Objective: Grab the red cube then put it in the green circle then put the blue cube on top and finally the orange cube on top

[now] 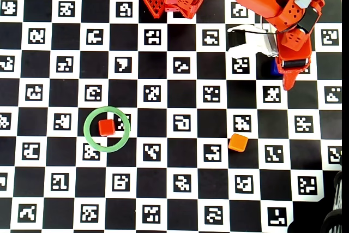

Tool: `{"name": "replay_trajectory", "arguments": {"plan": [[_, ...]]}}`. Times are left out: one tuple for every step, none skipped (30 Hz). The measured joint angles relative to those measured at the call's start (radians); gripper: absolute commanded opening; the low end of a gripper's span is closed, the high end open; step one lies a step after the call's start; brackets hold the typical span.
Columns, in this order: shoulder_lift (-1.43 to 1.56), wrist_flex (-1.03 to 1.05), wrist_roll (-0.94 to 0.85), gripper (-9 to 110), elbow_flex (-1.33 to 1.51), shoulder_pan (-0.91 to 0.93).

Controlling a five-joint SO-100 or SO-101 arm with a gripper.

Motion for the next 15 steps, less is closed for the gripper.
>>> {"name": "replay_trajectory", "arguments": {"plan": [[0.000, 0.003, 0.000, 37, 0.000, -0.002], [0.000, 0.002, 0.000, 37, 0.000, -0.006], [0.000, 0.000, 0.000, 37, 0.000, -0.009], [0.000, 0.000, 0.000, 37, 0.000, -0.011], [0.000, 0.000, 0.000, 37, 0.000, -0.012], [0.000, 0.000, 0.000, 37, 0.000, -0.012], [0.000, 0.000, 0.000, 37, 0.000, -0.012], [0.000, -0.002, 0.006, 37, 0.003, -0.012], [0.000, -0.002, 0.011, 37, 0.005, -0.012], [0.000, 0.002, 0.015, 37, 0.006, -0.012], [0.000, 0.002, 0.020, 37, 0.006, -0.012], [0.000, 0.002, 0.026, 37, 0.006, -0.012], [0.000, 0.002, 0.032, 38, 0.006, -0.012], [0.000, 0.002, 0.041, 38, 0.006, -0.012], [0.000, 0.002, 0.051, 38, 0.006, -0.012]]}}
